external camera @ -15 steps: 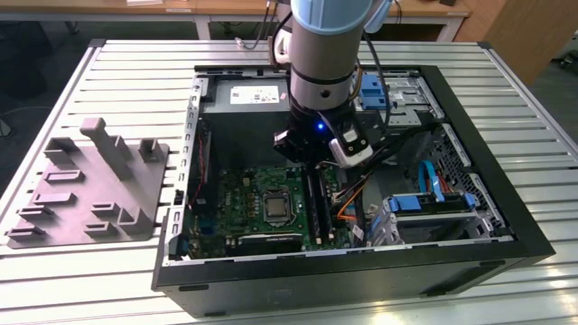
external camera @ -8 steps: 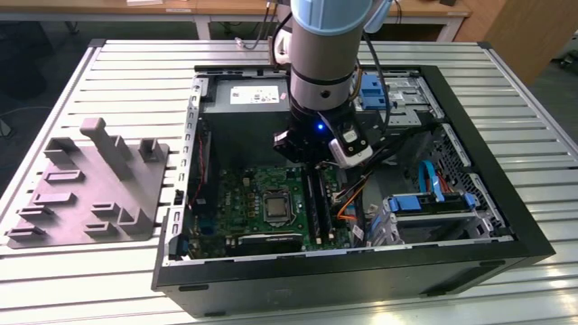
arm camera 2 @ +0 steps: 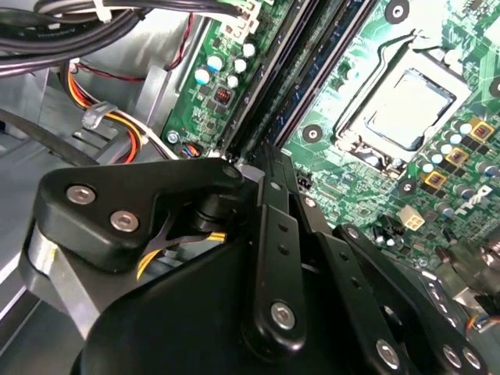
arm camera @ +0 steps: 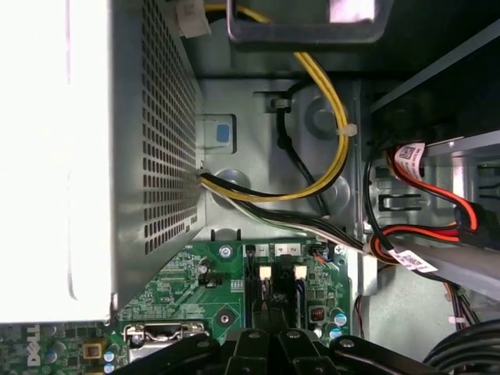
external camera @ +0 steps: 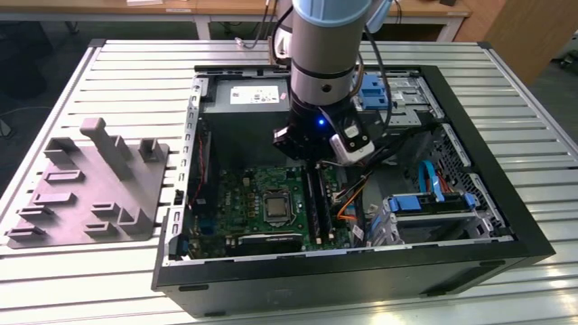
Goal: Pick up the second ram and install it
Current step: 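Press down the second ram until it locks into place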
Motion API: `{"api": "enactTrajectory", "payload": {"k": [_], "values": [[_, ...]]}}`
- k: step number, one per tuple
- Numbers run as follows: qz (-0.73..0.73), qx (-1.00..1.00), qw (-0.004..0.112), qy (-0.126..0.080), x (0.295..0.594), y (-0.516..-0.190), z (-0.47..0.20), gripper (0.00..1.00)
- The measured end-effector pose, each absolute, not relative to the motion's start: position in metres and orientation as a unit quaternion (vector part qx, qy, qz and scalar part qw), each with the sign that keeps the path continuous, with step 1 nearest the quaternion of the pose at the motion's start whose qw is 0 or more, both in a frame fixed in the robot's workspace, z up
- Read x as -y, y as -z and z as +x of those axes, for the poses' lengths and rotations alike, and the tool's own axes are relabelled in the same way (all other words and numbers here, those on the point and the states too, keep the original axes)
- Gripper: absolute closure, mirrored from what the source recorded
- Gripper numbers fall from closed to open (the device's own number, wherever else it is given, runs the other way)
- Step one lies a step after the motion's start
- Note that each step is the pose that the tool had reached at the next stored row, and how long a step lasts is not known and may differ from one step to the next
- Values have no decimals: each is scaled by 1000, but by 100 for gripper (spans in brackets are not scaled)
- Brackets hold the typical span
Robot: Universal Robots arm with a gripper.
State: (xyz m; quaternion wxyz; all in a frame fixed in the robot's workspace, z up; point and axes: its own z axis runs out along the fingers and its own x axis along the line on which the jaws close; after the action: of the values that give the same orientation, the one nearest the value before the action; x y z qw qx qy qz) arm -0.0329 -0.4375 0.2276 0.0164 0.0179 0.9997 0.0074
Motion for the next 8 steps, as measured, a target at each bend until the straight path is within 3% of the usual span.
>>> {"api": "enactTrajectory", "payload": {"k": [8], "values": [[18,-1000,16,-7,438,-232,-33,90]]}}
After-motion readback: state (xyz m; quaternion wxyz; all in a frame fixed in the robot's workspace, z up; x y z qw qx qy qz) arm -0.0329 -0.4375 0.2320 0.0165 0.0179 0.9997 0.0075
